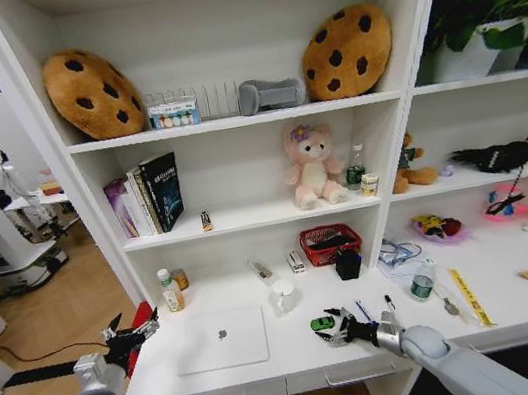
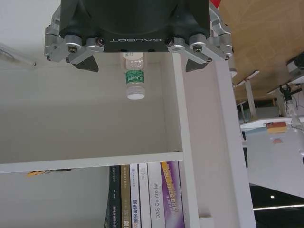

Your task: Organize the objects on the table.

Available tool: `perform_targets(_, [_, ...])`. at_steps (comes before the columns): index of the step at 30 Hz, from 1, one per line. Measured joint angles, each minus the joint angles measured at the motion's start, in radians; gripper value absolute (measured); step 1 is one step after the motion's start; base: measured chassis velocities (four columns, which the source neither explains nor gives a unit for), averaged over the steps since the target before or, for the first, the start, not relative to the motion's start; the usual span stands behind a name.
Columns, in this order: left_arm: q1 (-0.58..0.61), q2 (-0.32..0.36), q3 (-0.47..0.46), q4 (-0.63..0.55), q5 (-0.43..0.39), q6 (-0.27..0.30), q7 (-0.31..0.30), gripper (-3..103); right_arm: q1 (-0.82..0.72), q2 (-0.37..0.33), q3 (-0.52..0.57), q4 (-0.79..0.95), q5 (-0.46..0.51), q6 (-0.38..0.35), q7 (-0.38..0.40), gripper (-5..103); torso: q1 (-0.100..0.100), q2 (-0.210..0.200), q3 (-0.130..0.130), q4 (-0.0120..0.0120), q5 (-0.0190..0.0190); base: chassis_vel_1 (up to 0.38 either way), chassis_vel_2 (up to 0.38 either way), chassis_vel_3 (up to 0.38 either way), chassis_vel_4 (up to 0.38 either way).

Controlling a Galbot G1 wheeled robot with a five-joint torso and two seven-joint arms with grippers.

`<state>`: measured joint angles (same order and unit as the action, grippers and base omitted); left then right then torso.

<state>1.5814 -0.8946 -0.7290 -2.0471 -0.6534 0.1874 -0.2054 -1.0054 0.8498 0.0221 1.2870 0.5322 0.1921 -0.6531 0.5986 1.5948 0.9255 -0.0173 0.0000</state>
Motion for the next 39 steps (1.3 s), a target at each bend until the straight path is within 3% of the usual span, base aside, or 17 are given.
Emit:
perform_targets(4, [-0.001, 0.002, 0.000, 0.002, 0.000, 0.000, 0.000, 100, 0.003, -0.002, -0.004, -0.002, -0.001, 0.000, -0.013, 91, 0.000, 0.000, 0.000, -0.0002, 0.0001, 0.000, 0.000, 0.000, 0.000])
perform_targets(9, [-0.007, 0.002, 0.002, 0.007, 0.000, -0.001, 0.001, 100, -0.022, -0.011, 0.015, 0.020, -0.007, 0.001, -0.032, 70, 0.000, 0.000, 0.000, -0.0002, 0.0000, 0.000, 0.000, 0.000, 0.000])
perform_targets(15, [-0.010, 0.000, 0.009, 0.007, 0.000, -0.001, 0.001, 100, -0.039, -0.015, 0.032, 0.030, -0.010, 0.001, -0.036, 53, 0.000, 0.000, 0.000, -0.0002, 0.0000, 0.000, 0.000, 0.000, 0.000])
perform_targets(16, [-0.011, 0.001, 0.010, 0.007, 0.001, -0.001, 0.001, 100, -0.043, -0.016, 0.038, 0.034, -0.010, 0.001, -0.036, 42, 0.000, 0.000, 0.000, -0.0002, 0.0000, 0.000, 0.000, 0.000, 0.000])
perform_targets(18, [-0.011, 0.001, 0.010, 0.007, 0.001, -0.002, 0.001, 100, -0.045, -0.017, 0.041, 0.036, -0.010, 0.001, -0.036, 42, 0.000, 0.000, 0.000, -0.0002, 0.0000, 0.000, 0.000, 0.000, 0.000])
perform_targets(19, [-0.012, 0.001, 0.010, 0.007, 0.001, -0.002, 0.002, 100, -0.048, -0.017, 0.045, 0.038, -0.009, 0.001, -0.036, 35, 0.000, 0.000, 0.000, -0.0002, 0.0000, 0.000, 0.000, 0.000, 0.000])
perform_targets(39, [-0.007, -0.004, 0.008, -0.001, 0.006, -0.003, 0.002, 100, -0.115, -0.036, 0.109, 0.113, 0.009, 0.011, -0.042, 33, 0.000, 0.000, 0.000, -0.0002, 0.0001, 0.000, 0.000, 0.000, 0.000])
